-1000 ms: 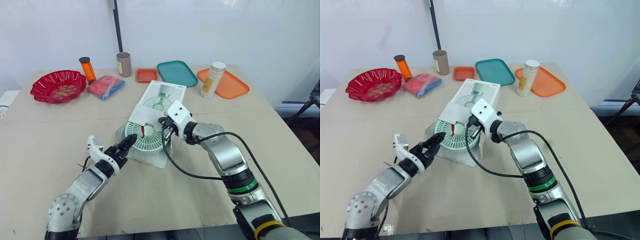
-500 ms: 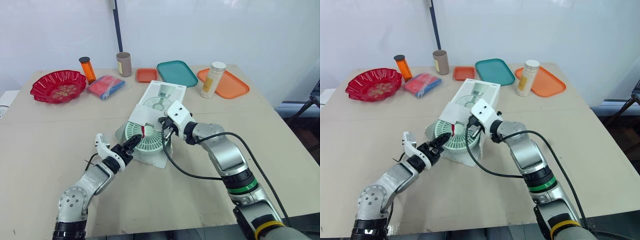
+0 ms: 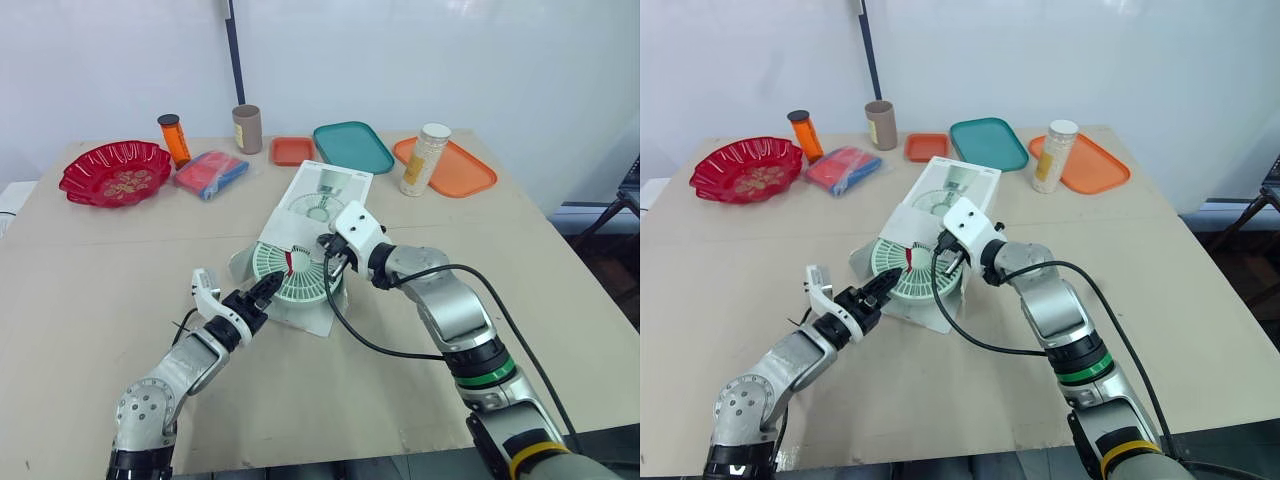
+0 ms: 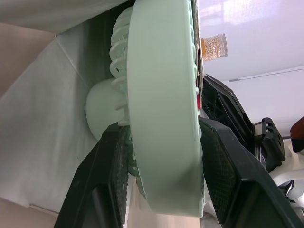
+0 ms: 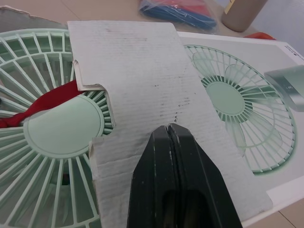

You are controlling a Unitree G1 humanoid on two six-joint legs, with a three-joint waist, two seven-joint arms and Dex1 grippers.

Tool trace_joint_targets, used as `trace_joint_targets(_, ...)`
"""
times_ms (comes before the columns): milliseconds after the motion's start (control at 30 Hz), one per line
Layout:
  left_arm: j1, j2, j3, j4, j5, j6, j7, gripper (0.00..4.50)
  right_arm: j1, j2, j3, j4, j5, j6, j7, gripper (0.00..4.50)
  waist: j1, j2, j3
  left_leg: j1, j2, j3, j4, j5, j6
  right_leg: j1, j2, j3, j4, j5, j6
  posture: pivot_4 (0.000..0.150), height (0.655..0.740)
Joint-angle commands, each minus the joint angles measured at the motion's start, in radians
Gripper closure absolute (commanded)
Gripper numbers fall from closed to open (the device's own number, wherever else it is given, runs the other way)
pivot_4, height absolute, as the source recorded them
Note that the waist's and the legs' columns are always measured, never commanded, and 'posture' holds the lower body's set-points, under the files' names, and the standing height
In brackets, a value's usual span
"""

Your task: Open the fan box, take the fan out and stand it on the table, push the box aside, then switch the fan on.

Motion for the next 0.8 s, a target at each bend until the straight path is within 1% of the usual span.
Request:
trace_joint_targets(33, 0.086, 0.010, 0.025, -0.039, -0.005, 0.002, 0.038, 2.83, 0.026, -0.013, 0.022, 0.035, -0.018, 0.025, -0.001, 4.50, 0.000, 0.000, 0.000, 0.000, 0.000, 0.000, 0.000, 0.000, 0.000, 0.000, 0.000, 0.000, 0.000, 0.000, 0.000, 0.150, 0.7400)
trace_joint_targets(233, 0.178, 0.029, 0.034, -0.121, -0.062, -0.001, 0.065, 2.83, 0.023, -0.013, 0.022, 0.039, -0.018, 0.026, 0.001, 4.50, 0.000, 0.000, 0.000, 0.000, 0.001, 0.000, 0.000, -0.001, 0.000, 0.000, 0.001, 0.000, 0.000, -0.001, 0.000, 0.150, 0.7400)
trace_joint_targets(667, 0.336, 0.075, 0.046, -0.230, -0.115, -0.051, 0.113, 2.83, 0.031, -0.020, 0.019, 0.024, -0.016, 0.030, 0.003, 4.50, 0.000, 0.000, 0.000, 0.001, 0.001, 0.001, 0.000, -0.001, 0.000, 0.000, 0.001, 0.000, 0.000, -0.001, 0.000, 0.150, 0.7400)
trace_joint_targets(800, 0.407, 0.095, 0.051, -0.280, -0.136, -0.069, 0.115, 2.83, 0.032, -0.024, 0.017, 0.013, -0.013, 0.032, 0.007, 4.50, 0.000, 0.000, 0.000, 0.001, 0.001, 0.001, 0.000, -0.002, 0.000, 0.000, 0.001, 0.000, 0.000, -0.002, -0.001, 0.150, 0.7400)
